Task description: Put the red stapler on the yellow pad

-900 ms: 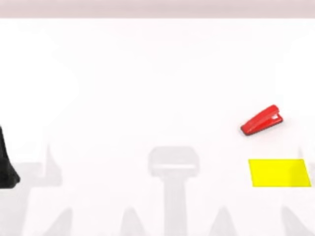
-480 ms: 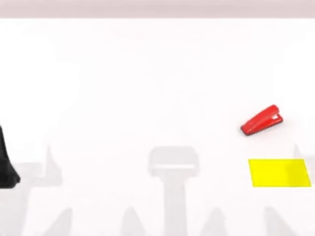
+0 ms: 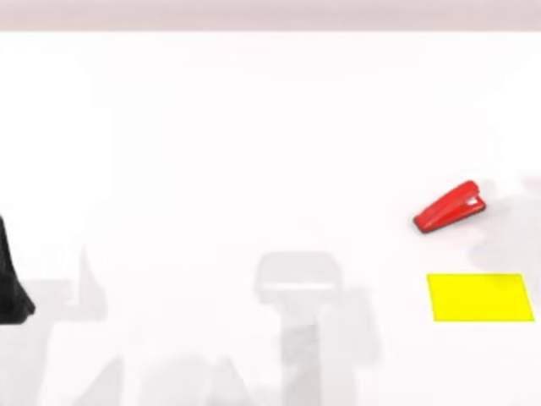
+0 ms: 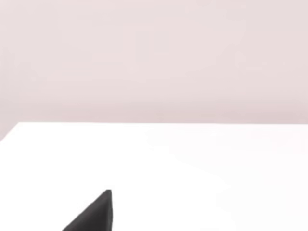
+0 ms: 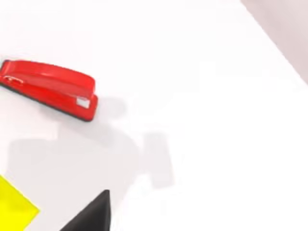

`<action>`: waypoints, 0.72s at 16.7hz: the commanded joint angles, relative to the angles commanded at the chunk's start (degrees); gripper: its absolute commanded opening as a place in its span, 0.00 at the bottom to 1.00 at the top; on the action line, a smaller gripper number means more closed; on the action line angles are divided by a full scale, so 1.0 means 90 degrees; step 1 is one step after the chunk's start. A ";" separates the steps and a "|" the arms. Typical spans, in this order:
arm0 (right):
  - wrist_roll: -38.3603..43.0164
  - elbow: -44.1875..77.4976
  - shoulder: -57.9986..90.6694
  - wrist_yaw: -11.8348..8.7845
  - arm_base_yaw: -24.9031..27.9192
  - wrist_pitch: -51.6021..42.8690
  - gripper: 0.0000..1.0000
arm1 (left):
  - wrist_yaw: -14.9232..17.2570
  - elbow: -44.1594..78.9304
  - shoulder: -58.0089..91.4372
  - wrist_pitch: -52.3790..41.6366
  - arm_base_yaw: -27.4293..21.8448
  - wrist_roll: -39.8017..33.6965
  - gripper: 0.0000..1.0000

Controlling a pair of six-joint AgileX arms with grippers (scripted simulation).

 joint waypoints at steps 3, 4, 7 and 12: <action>-0.1658 0.1807 0.2246 0.0018 0.0244 -0.1303 1.00 | 0.0000 0.0000 0.0000 0.0000 0.0000 0.0000 1.00; -0.2188 0.2380 0.2968 0.0021 0.0326 -0.1723 1.00 | 0.0000 0.0000 0.0000 0.0000 0.0000 0.0000 1.00; -0.3663 0.3979 0.4906 0.0026 0.0554 -0.2883 1.00 | 0.0000 0.0000 0.0000 0.0000 0.0000 0.0000 1.00; -0.5538 0.6061 0.7146 0.0023 0.0841 -0.4292 1.00 | 0.0000 0.0000 0.0000 0.0000 0.0000 0.0000 1.00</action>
